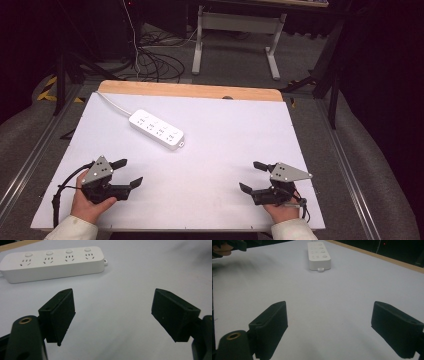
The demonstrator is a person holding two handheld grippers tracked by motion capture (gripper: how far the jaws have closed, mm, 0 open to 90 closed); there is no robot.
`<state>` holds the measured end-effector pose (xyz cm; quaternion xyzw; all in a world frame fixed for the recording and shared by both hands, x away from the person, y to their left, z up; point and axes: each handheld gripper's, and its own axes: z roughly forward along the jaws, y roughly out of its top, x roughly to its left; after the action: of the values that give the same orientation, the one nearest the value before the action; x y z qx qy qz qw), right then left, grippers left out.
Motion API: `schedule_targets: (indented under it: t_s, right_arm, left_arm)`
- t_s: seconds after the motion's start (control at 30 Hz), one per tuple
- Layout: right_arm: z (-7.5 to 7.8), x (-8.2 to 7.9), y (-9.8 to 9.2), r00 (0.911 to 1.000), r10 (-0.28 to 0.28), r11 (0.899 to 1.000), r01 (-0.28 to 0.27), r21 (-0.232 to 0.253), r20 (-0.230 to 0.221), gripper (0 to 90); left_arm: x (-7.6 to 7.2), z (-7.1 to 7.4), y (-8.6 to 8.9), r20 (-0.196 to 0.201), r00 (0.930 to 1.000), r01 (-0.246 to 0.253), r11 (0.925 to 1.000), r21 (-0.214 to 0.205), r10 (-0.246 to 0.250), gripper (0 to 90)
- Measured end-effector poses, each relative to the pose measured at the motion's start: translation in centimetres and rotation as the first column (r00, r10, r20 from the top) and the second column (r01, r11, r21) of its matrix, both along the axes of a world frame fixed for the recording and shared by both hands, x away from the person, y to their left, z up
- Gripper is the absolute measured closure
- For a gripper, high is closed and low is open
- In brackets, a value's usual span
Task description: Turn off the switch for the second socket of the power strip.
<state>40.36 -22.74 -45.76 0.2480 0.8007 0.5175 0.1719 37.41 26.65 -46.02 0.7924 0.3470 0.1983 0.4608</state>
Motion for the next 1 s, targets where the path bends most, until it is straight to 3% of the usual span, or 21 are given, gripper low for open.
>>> schedule_targets:
  t_s: [0.13,0.3,0.63,1.0]
  right_arm:
    - [0.0,0.0,0.0,1.0000,0.002,1.000,-0.002,-0.001,0.004,14.1]
    - [0.0,-0.1,0.0,1.0000,-0.002,1.000,0.002,-0.003,0.005,14.1]
    - [0.0,-0.1,0.0,1.0000,-0.004,1.000,0.004,0.001,0.004,14.1]
    - [0.0,0.0,0.0,1.0000,-0.001,1.000,0.001,-0.002,-0.002,14.1]
  left_arm:
    - [0.0,0.2,-0.1,-0.002,1.0000,-0.009,0.9999,0.009,0.009,21.5]
    - [0.1,0.7,-0.3,0.005,0.9999,-0.014,0.9987,0.049,0.014,25.4]
    - [1.0,2.3,0.1,-0.025,0.9996,-0.011,0.9996,-0.025,0.011,31.4]
    - [2.5,3.9,0.1,-0.031,0.9988,-0.037,0.9993,0.010,0.037,32.2]
